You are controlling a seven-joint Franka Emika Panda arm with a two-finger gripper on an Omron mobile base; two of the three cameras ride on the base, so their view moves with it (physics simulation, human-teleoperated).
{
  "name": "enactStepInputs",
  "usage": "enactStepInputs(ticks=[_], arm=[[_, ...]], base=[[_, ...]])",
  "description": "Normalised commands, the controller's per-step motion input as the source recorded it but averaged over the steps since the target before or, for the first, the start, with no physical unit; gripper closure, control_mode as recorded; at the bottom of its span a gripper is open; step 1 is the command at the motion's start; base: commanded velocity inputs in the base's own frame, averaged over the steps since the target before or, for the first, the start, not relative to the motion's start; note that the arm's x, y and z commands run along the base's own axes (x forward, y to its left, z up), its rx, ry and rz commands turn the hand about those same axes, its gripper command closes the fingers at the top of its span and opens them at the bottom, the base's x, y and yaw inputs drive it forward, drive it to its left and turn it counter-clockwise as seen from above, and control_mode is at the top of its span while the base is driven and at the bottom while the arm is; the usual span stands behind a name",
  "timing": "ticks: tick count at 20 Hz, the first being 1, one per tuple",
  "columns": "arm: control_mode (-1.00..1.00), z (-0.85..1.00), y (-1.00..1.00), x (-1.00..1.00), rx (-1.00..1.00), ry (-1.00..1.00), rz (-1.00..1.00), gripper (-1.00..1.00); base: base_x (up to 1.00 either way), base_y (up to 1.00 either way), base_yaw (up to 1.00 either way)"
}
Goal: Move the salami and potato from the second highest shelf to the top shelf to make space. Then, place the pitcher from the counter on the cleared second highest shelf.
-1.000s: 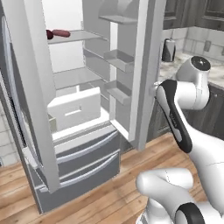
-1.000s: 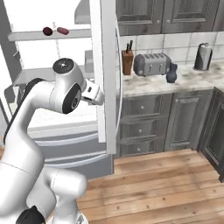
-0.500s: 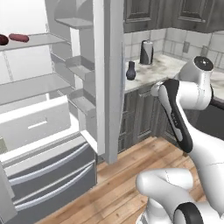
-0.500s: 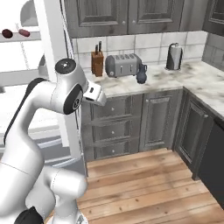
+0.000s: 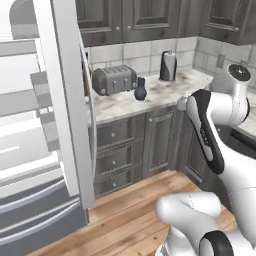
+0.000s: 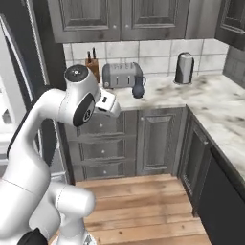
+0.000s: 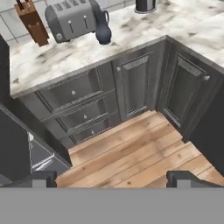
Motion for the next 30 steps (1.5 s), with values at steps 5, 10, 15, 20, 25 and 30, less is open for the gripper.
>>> enactStepInputs(ticks=[5,10,15,20,25,30], arm=[[1.0,0.0,0.0,0.0,0.0,0.0,0.0,-1.0],[1.0,0.0,0.0,0.0,0.0,0.0,0.0,-1.0],[1.0,0.0,0.0,0.0,0.0,0.0,0.0,-1.0],[1.0,0.0,0.0,0.0,0.0,0.0,0.0,-1.0],[1.0,0.0,0.0,0.0,0.0,0.0,0.0,-1.0],[1.0,0.0,0.0,0.0,0.0,0.0,0.0,-1.0]], base=[[0.68,-0.61,0.4],[0.64,-0.56,0.42],[0.54,-0.55,0.29],[0.61,-0.35,0.15],[0.67,-0.12,0.09],[0.69,-0.1,0.07]])
